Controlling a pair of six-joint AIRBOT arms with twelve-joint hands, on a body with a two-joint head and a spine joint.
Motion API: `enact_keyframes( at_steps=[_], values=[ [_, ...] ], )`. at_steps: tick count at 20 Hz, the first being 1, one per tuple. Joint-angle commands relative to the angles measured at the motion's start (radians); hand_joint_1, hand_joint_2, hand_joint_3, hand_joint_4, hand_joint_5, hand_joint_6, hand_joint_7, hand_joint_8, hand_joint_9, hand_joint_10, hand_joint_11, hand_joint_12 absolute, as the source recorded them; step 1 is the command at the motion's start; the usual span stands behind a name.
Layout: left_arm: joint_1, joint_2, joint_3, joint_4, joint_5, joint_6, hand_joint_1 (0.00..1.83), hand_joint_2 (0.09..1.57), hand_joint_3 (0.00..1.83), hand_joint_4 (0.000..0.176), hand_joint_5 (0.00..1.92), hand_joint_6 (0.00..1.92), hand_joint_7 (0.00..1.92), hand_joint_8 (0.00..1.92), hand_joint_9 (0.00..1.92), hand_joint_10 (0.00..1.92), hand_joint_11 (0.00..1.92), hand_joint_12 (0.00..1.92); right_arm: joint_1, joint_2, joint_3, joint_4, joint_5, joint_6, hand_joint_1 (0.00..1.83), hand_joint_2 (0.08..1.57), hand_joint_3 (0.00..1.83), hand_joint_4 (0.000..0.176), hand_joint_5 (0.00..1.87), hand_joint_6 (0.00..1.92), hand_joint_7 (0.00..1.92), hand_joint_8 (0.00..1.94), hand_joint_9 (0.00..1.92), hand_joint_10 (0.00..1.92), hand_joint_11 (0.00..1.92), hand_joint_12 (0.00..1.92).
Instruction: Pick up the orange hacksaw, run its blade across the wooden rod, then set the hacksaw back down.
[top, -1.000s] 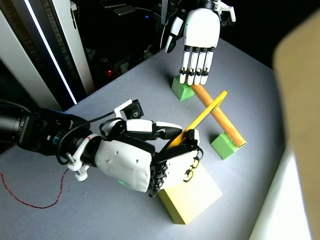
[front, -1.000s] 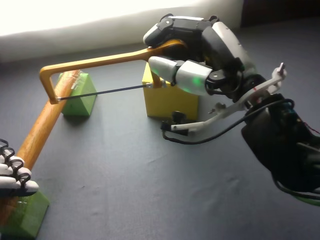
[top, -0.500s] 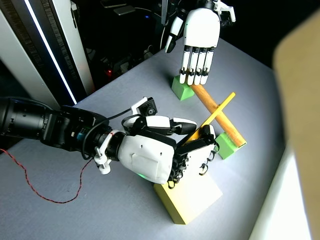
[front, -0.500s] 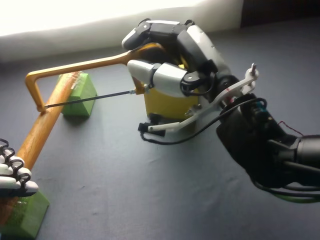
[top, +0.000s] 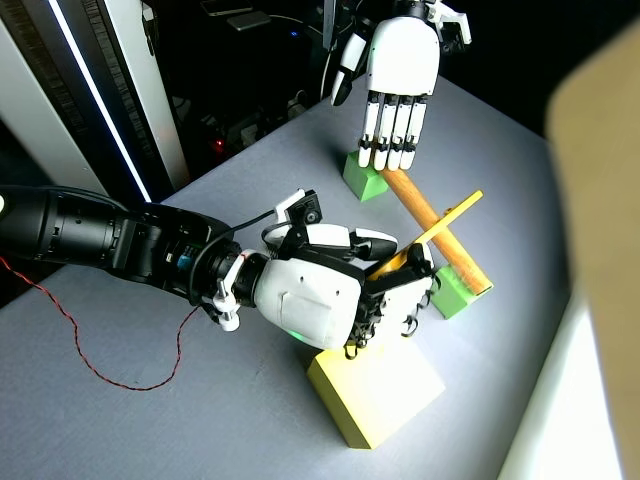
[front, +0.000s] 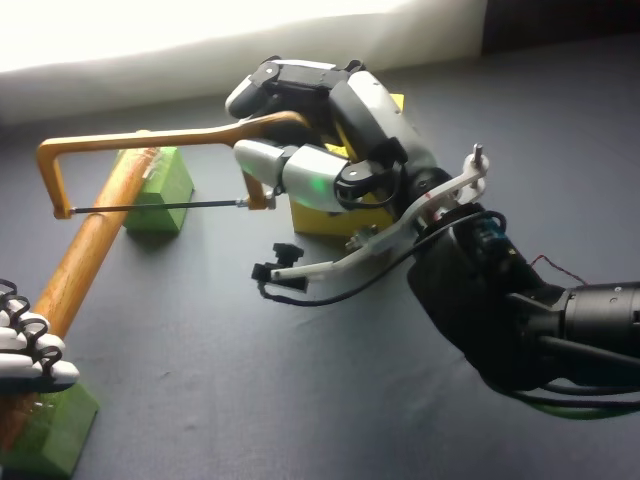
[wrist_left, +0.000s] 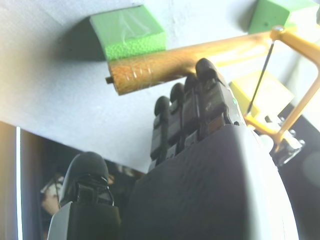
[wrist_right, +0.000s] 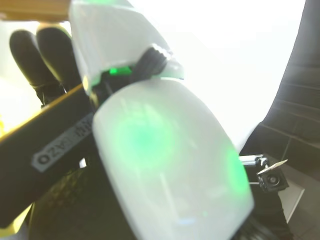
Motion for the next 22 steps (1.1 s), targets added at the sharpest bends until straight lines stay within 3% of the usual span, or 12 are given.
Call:
enact_keyframes(
  at_steps=[1, 4, 8, 14, 19, 22],
  values=[
    [-0.006, 0.009, 0.006, -0.018, -0.006, -0.002, 0.07, 1.29, 0.00, 0.000, 0.11, 0.00, 0.12, 0.00, 0.13, 0.00, 0.00, 0.34, 0.000, 0.000, -0.002, -0.064, 0.091, 0.015, 1.37, 1.17, 0.00, 0.000, 0.76, 1.07, 0.94, 1.14, 0.82, 1.37, 0.67, 1.13],
    [-0.007, 0.008, 0.006, -0.018, -0.006, -0.002, 0.09, 1.28, 0.00, 0.000, 0.14, 0.01, 0.12, 0.00, 0.13, 0.00, 0.00, 0.35, -0.002, -0.008, -0.002, -0.078, 0.073, 0.011, 1.37, 1.15, 0.00, 0.000, 0.80, 1.02, 1.00, 1.06, 0.86, 1.35, 0.63, 1.16],
    [-0.010, 0.007, 0.006, -0.018, -0.006, -0.002, 0.08, 1.28, 0.00, 0.000, 0.14, 0.00, 0.13, 0.00, 0.13, 0.00, 0.00, 0.34, 0.005, -0.042, 0.021, -0.078, 0.071, -0.005, 1.36, 1.18, 0.00, 0.000, 0.73, 1.13, 0.93, 1.17, 0.78, 1.42, 0.61, 1.20],
    [-0.015, 0.003, 0.009, -0.018, -0.006, -0.002, 0.13, 1.27, 0.00, 0.000, 0.18, 0.01, 0.15, 0.00, 0.16, 0.01, 0.00, 0.39, 0.036, -0.103, 0.068, -0.078, 0.026, -0.026, 1.37, 1.15, 0.00, 0.000, 0.82, 1.00, 0.98, 1.09, 0.85, 1.36, 0.63, 1.18],
    [-0.016, 0.002, 0.012, -0.018, -0.006, -0.002, 0.13, 1.27, 0.00, 0.000, 0.17, 0.00, 0.15, 0.00, 0.17, 0.00, 0.00, 0.38, 0.062, -0.163, 0.116, -0.078, 0.018, -0.025, 1.37, 1.14, 0.00, 0.000, 0.81, 1.02, 1.01, 1.03, 0.86, 1.36, 0.63, 1.19],
    [-0.017, 0.002, 0.013, -0.018, -0.006, -0.002, 0.11, 1.27, 0.00, 0.000, 0.19, 0.01, 0.16, 0.01, 0.17, 0.00, 0.00, 0.38, 0.073, -0.187, 0.129, -0.078, 0.010, -0.033, 1.37, 1.16, 0.00, 0.000, 0.77, 1.07, 0.96, 1.09, 0.83, 1.38, 0.63, 1.19]
  ],
)
